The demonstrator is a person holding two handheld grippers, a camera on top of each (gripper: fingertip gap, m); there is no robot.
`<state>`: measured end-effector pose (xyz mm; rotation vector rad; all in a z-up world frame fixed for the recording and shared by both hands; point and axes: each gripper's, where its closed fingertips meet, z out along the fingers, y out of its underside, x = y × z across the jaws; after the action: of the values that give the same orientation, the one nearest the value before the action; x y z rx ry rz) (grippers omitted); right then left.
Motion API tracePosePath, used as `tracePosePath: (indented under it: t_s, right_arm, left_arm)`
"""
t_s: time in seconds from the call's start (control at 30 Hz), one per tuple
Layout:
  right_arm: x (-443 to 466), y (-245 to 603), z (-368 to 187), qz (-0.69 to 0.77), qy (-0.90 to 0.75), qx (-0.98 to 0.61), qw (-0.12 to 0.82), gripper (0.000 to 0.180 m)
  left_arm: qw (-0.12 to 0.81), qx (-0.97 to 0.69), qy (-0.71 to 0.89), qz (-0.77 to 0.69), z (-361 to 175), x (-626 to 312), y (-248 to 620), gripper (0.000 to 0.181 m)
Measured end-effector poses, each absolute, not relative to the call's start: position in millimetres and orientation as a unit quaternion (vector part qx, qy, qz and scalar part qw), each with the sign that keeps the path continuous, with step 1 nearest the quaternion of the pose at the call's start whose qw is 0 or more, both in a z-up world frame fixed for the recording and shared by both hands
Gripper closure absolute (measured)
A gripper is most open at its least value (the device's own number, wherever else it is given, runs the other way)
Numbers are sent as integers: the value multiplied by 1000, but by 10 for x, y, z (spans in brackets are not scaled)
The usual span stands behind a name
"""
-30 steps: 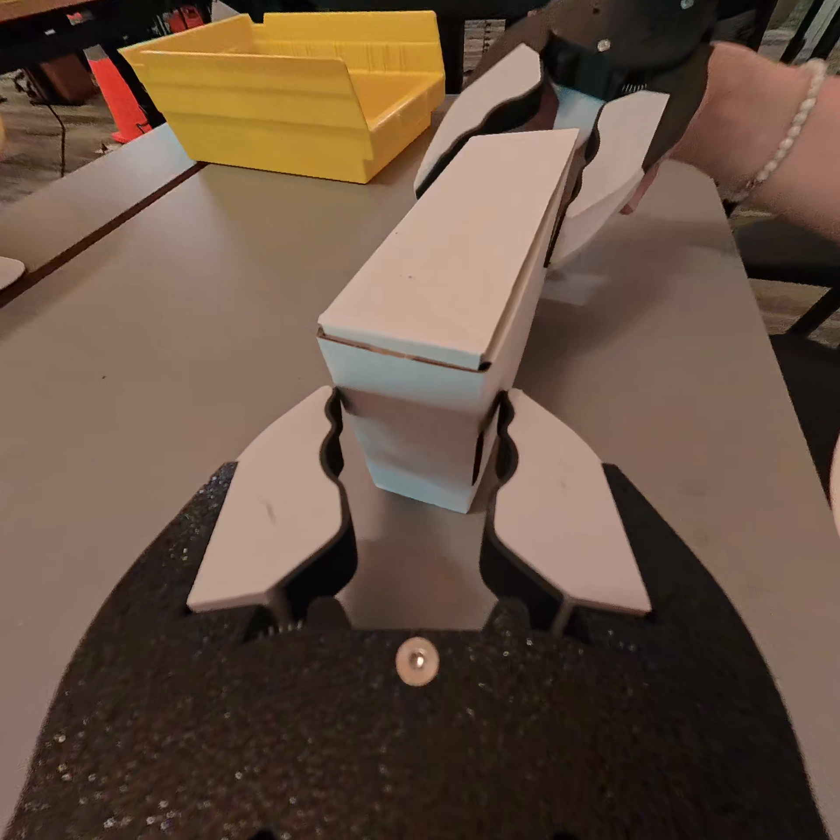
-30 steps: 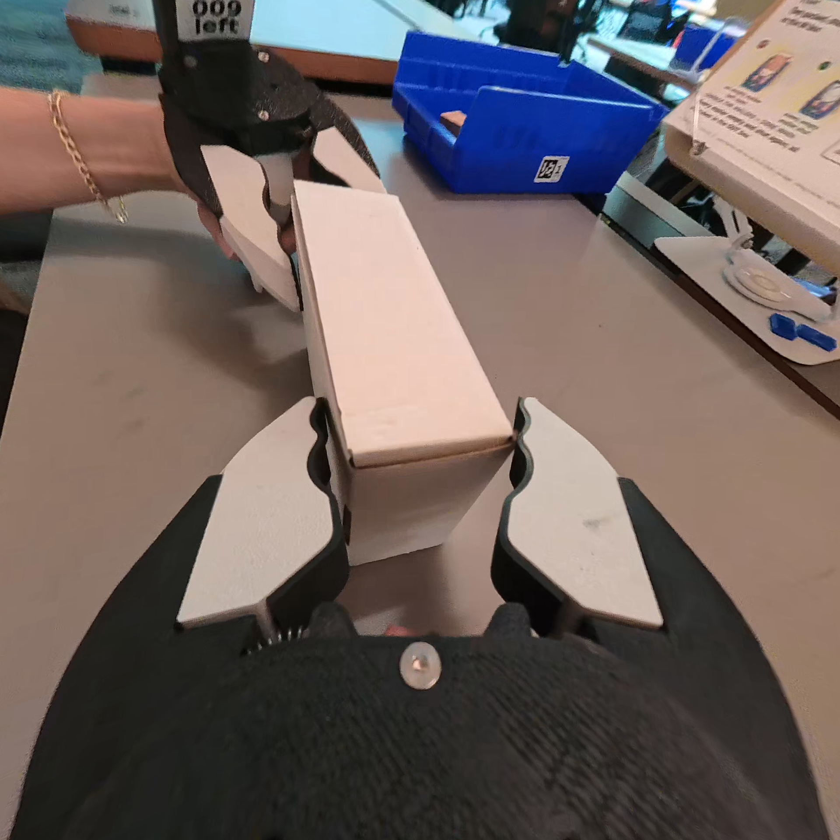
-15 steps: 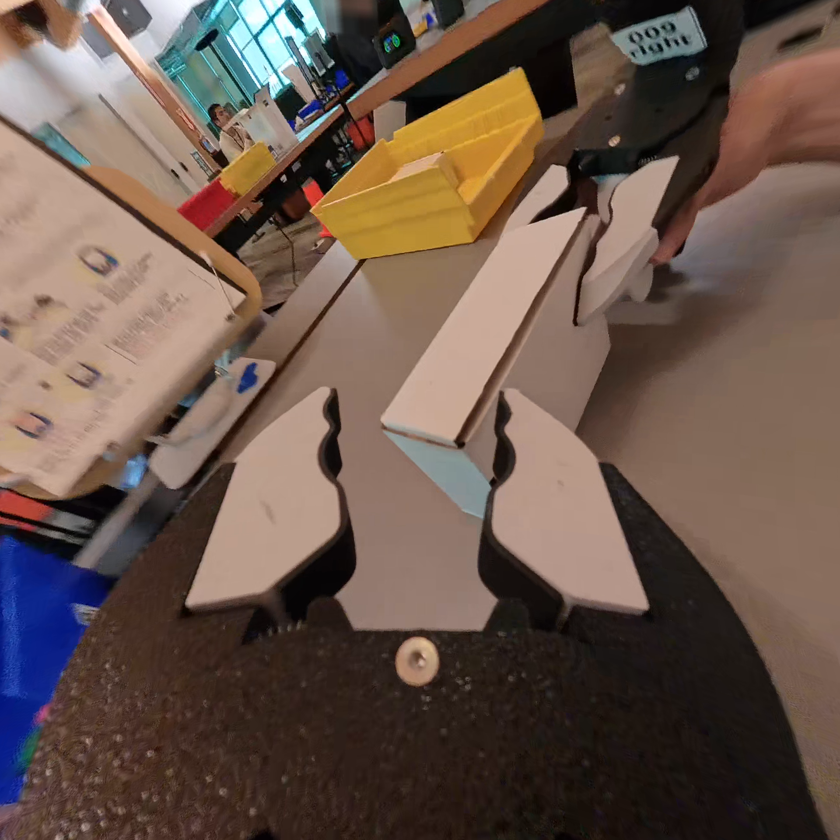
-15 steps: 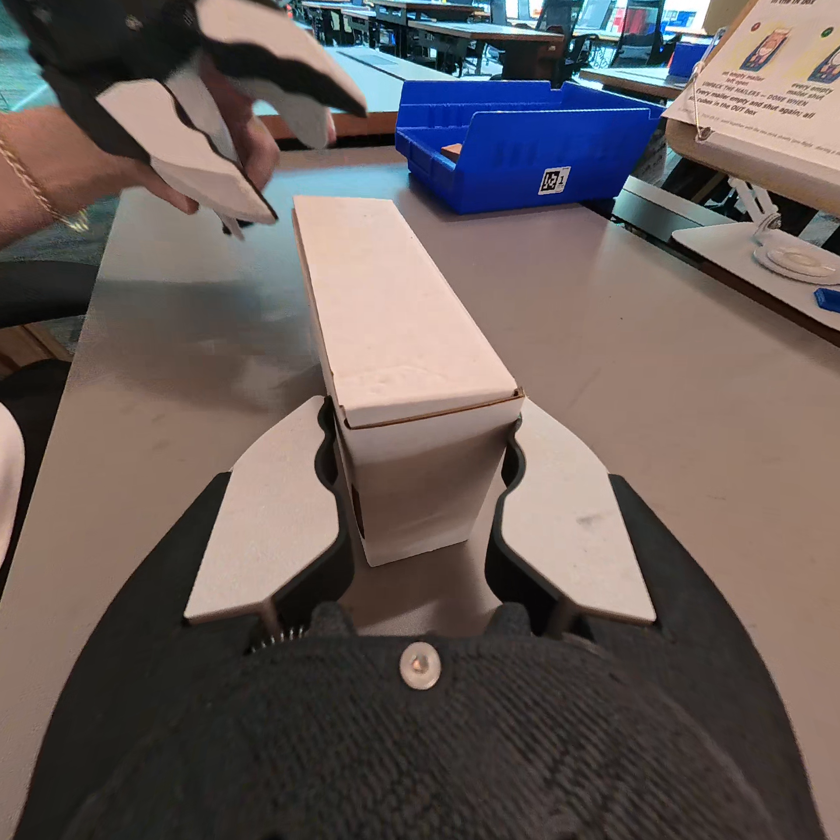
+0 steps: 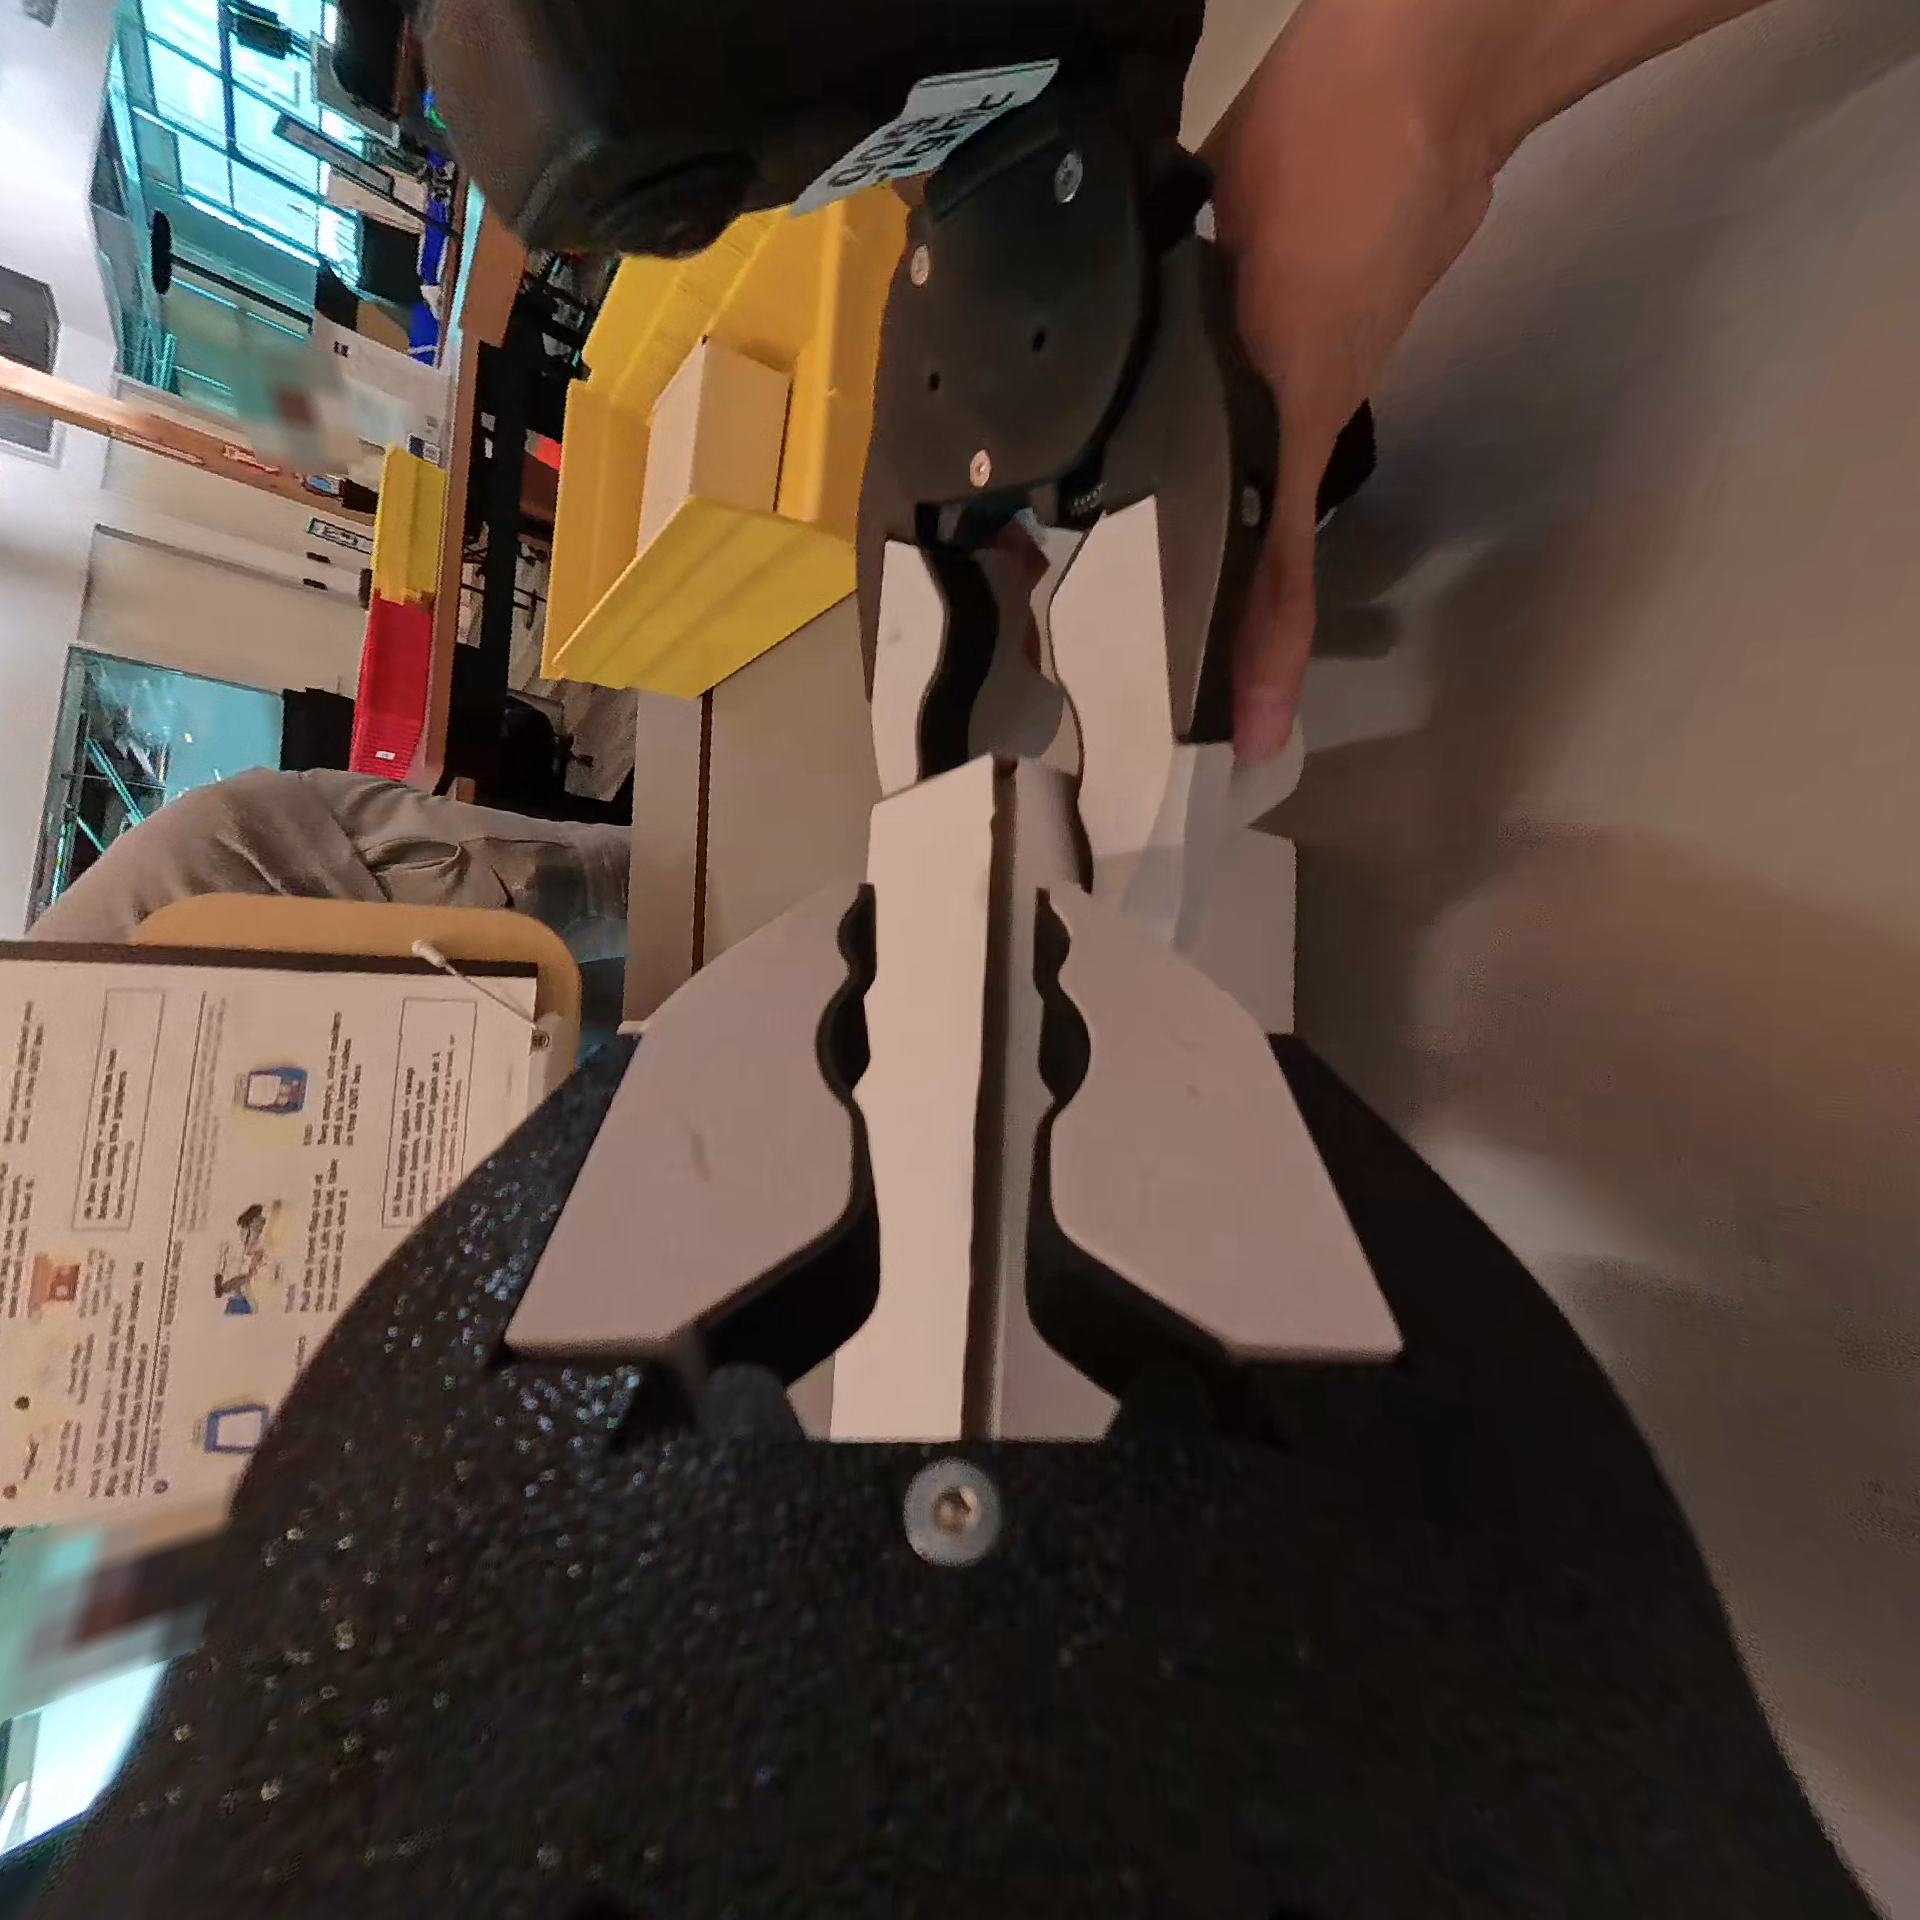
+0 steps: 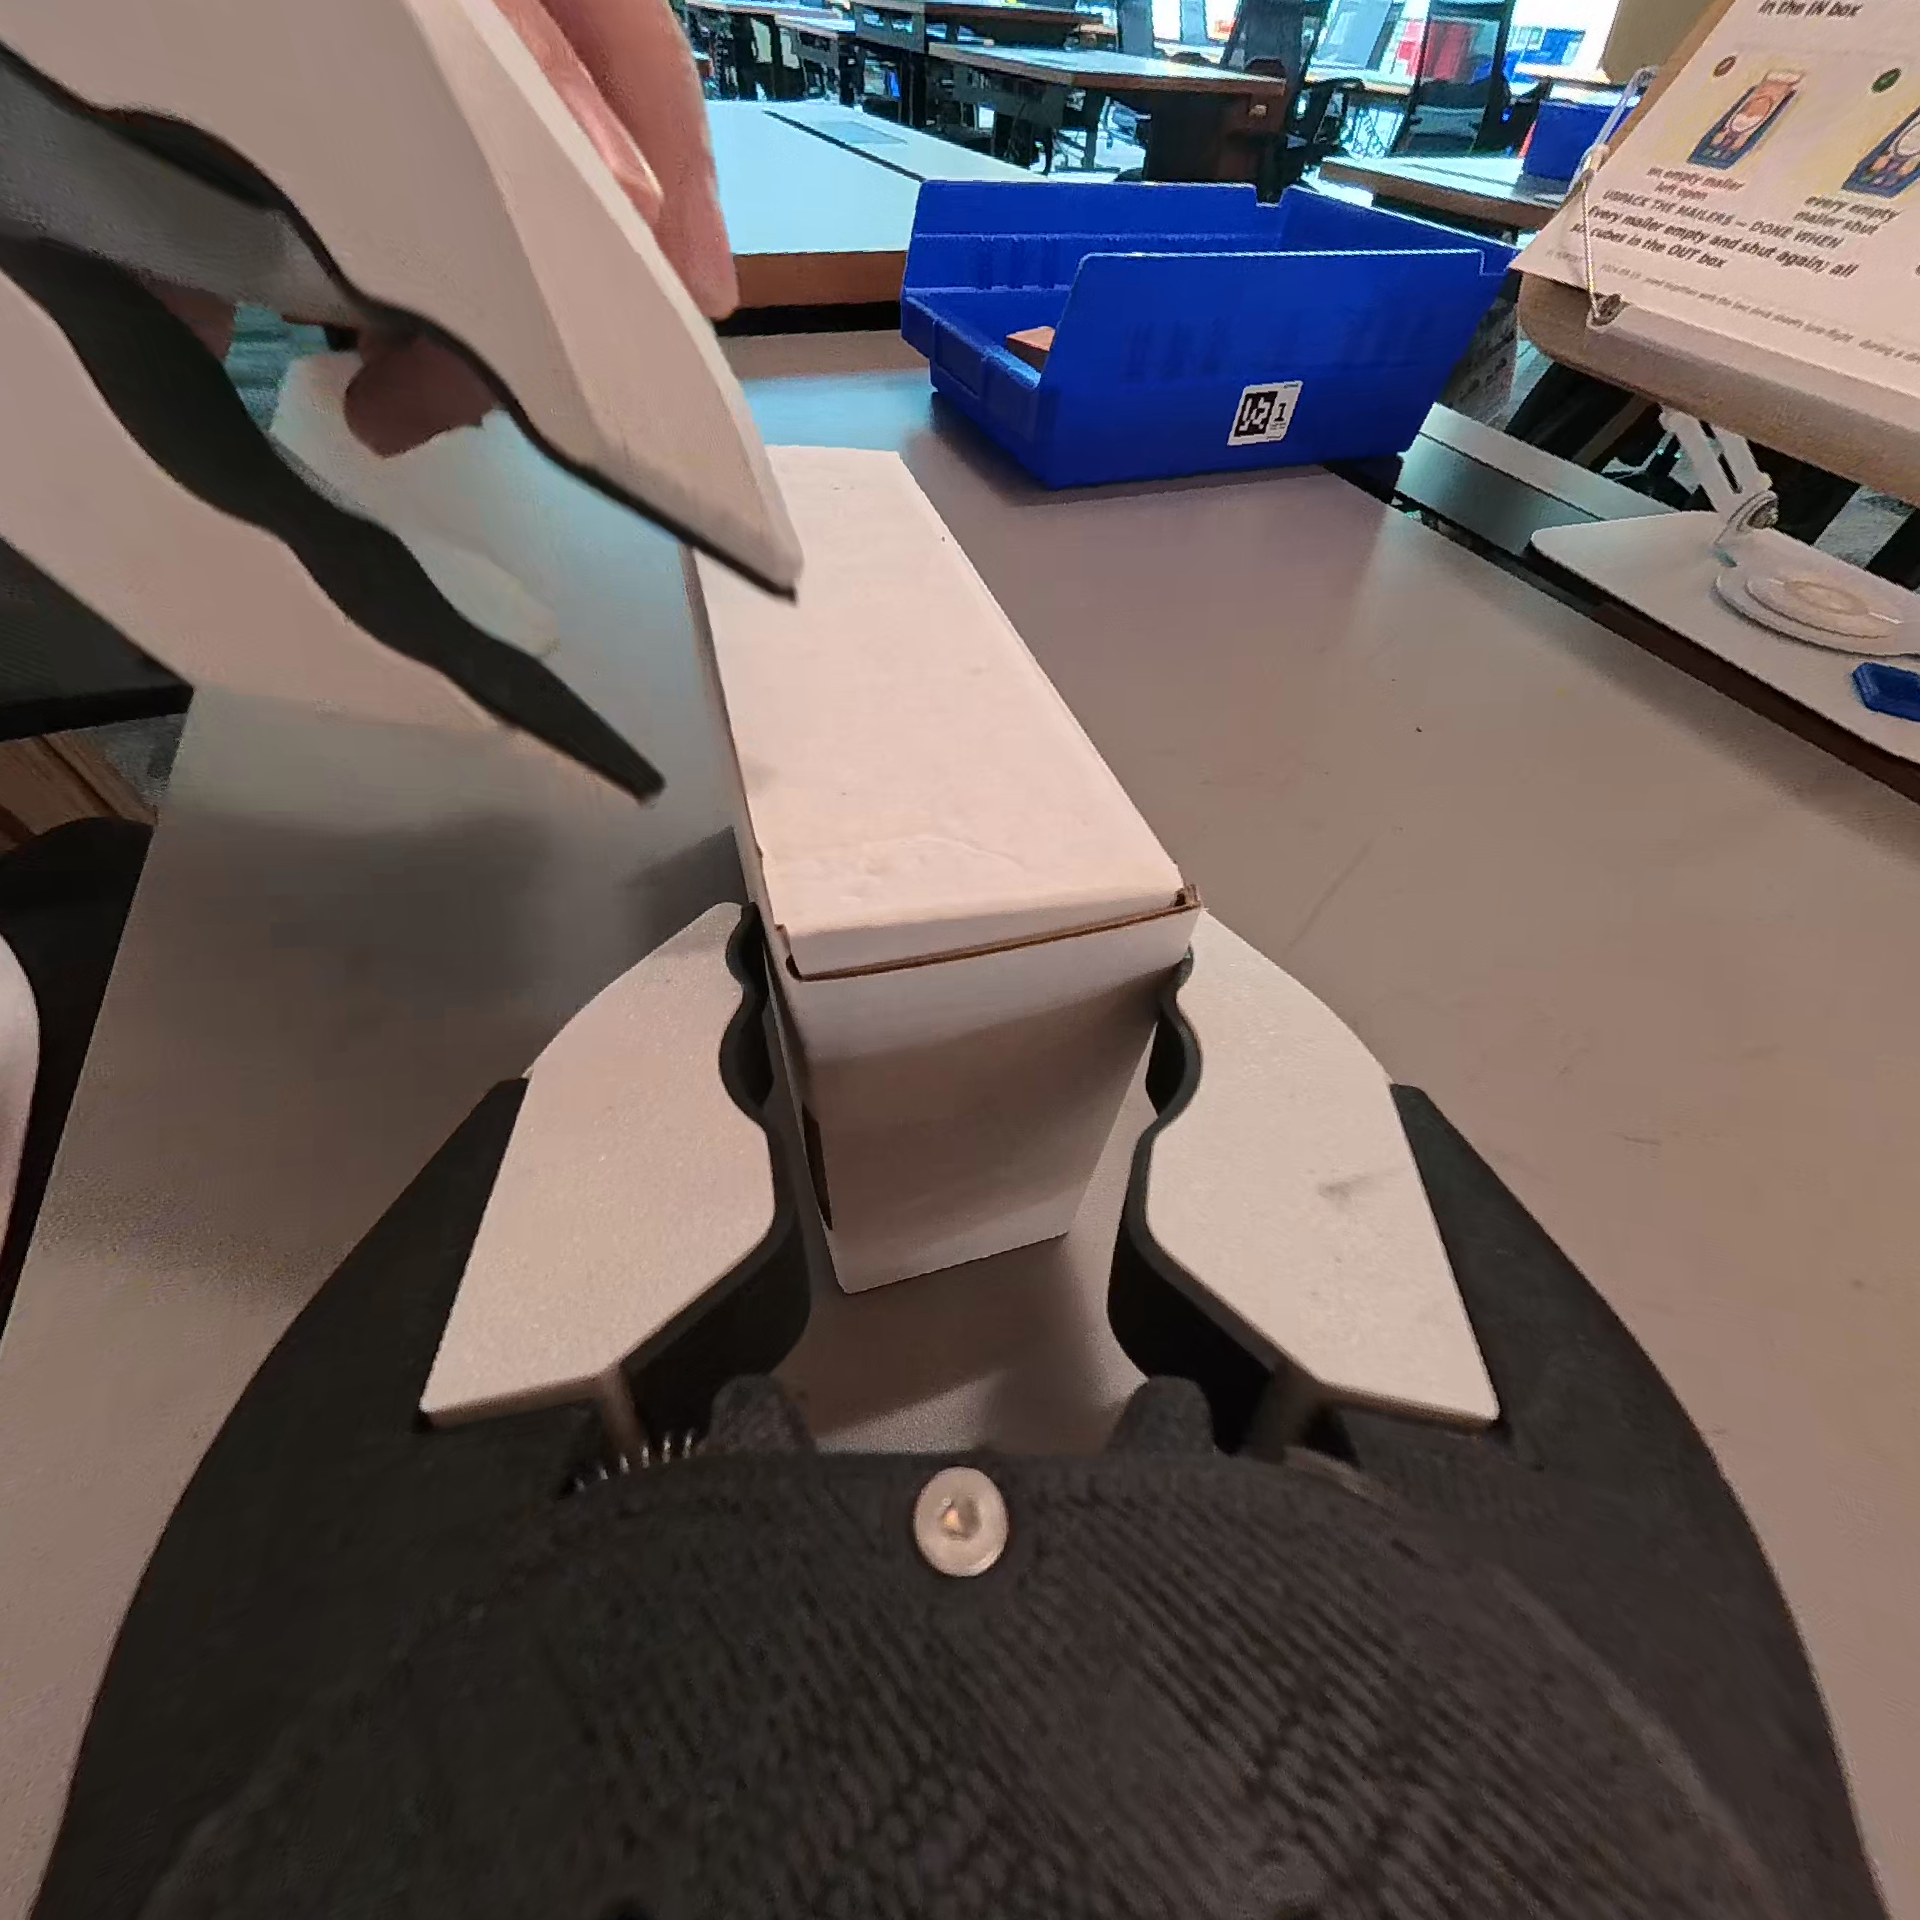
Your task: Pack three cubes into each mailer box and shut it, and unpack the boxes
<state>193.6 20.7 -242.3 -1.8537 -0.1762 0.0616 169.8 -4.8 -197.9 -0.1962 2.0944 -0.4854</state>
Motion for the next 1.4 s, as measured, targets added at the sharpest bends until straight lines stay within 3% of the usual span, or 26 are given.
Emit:
tracePosePath:
  t_s: [0.03, 0.17, 0.53, 0.83, 1.4]
  right_arm:
    - [1938, 207, -2423, 26, -76, -799, 597, 108]
    - [1934, 207, -2422, 25, -77, -798, 597, 108]
    - [1939, 211, -2423, 27, -76, -799, 596, 108]
    - [1940, 213, -2425, 25, -75, -799, 596, 108]
    - [1954, 223, -2434, 18, -72, -801, 594, 110]
  left_arm:
    - [472, -77, 856, -196, -1998, 1724, -83, 154]
    - [476, -72, 860, -170, -2041, 1790, -111, 163]
    - [478, -57, 867, -127, -2038, 1808, -114, 167]
    - [518, -13, 854, -53, -1998, 1824, -120, 159]
    - [561, -22, 827, -26, -2015, 1858, -94, 180]
